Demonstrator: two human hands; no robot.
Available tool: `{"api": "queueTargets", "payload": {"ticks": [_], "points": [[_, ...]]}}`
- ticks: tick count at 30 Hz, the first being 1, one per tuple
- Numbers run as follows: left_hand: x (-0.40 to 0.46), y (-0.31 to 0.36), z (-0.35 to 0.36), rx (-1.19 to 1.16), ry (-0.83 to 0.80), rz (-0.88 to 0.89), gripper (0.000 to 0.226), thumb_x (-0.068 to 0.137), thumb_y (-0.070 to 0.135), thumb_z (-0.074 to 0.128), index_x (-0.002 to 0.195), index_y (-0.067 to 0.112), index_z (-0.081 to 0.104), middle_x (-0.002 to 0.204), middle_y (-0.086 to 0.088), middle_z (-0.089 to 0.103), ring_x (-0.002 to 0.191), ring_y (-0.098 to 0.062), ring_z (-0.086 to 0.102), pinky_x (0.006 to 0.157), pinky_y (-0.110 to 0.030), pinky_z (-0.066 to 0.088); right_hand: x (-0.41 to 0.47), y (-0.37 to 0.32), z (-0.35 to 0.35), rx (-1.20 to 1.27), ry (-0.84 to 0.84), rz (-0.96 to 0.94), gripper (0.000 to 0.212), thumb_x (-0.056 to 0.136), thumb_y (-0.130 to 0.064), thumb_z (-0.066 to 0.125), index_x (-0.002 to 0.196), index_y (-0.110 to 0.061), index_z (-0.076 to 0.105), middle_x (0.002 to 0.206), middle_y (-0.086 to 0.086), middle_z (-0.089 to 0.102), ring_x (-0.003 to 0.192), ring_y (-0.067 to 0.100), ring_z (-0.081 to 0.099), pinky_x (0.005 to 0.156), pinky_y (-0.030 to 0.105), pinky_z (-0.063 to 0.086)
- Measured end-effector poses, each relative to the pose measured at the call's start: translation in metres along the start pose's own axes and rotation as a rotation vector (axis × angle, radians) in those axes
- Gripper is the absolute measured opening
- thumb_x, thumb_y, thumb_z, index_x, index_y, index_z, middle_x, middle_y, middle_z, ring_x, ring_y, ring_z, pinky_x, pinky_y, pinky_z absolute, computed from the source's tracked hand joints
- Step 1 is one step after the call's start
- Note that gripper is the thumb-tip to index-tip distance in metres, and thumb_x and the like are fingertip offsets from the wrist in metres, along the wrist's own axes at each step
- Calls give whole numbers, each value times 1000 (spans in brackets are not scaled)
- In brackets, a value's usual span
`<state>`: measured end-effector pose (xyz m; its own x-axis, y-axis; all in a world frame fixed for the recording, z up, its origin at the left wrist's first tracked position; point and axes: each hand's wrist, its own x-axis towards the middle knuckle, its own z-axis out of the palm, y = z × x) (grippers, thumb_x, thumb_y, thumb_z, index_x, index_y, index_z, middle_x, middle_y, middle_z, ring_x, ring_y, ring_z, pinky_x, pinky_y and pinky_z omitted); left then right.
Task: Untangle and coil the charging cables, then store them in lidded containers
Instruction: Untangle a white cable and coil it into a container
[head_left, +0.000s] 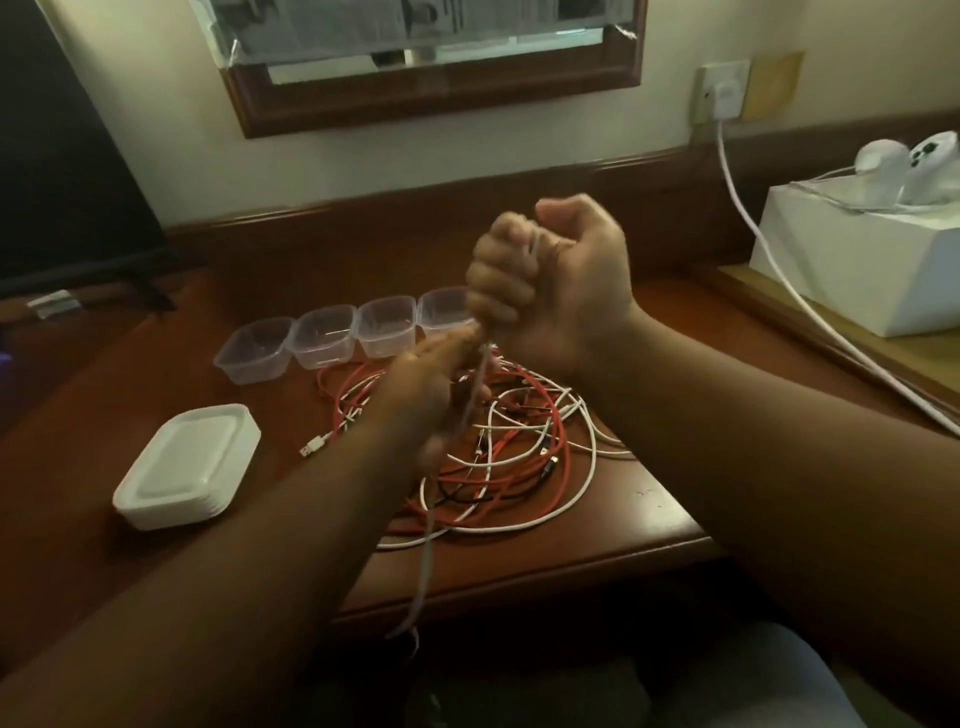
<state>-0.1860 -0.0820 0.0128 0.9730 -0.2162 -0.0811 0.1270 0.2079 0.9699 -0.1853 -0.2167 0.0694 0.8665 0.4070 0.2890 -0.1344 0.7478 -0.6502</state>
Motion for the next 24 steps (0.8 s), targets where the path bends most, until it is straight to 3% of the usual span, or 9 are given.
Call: {"api": "queueTargets", "payload": {"ticks": [2,5,7,9,12,14,17,20,24], "points": [[-7,-10,4,150,-105,10,22,98,30,55,93,19,74,67,0,58,52,-10,46,46,-21,37,7,-5,-5,-324,149,-228,45,99,-36,28,63,-14,44,52,-1,33,47,13,29,50,28,26],[-14,-5,-1,427,-163,91,19,100,23,54,98,27,73,68,-2,57,58,-19,48,49,-27,38,12,-6,-24,-1309,284,-429,44,104,-33,37,64,-19,47,55,-5,43,48,10,39,50,27,33],[-12,3,-9,665,-118,188,17,99,19,56,96,31,68,69,-2,61,60,-18,52,50,-25,43,11,4,-34,-1890,175,-226,47,104,-45,36,68,-19,51,62,-2,50,53,13,44,50,26,34],[-9,14,-19,897,-99,304,18,98,17,58,92,32,65,73,-1,67,55,-11,57,51,-22,45,8,18,-39,-2098,57,15,59,103,-54,28,73,-13,58,66,3,54,58,17,50,54,30,34],[-9,25,-31,915,-88,359,15,96,19,62,87,30,68,70,8,67,56,-4,59,51,-16,45,4,29,-33,-1642,136,232,74,101,-61,19,73,-8,63,64,7,57,57,18,55,55,33,40],[-13,25,-31,729,-98,344,9,93,21,65,88,20,73,63,1,66,54,-13,52,47,-19,40,4,26,-31,-1250,200,403,73,96,-71,19,60,-16,51,53,0,45,43,12,41,49,27,31],[-17,21,-28,651,-70,370,9,91,23,68,89,16,73,60,2,65,51,-12,48,45,-19,38,4,18,-32,-996,145,585,76,90,-79,19,55,-16,41,49,-1,32,42,13,25,43,24,21],[-15,19,-26,501,-39,315,21,81,26,75,97,14,66,76,0,64,56,-8,53,49,-20,43,1,14,-32,-851,58,642,79,89,-81,16,53,-15,42,50,-1,30,43,14,22,43,24,18],[-9,16,-17,-24,-74,132,19,80,28,69,93,16,62,77,-5,61,59,-12,55,50,-23,44,-7,22,-29,-338,-103,476,79,90,-79,18,58,-12,42,50,1,32,45,16,21,48,28,15]]}}
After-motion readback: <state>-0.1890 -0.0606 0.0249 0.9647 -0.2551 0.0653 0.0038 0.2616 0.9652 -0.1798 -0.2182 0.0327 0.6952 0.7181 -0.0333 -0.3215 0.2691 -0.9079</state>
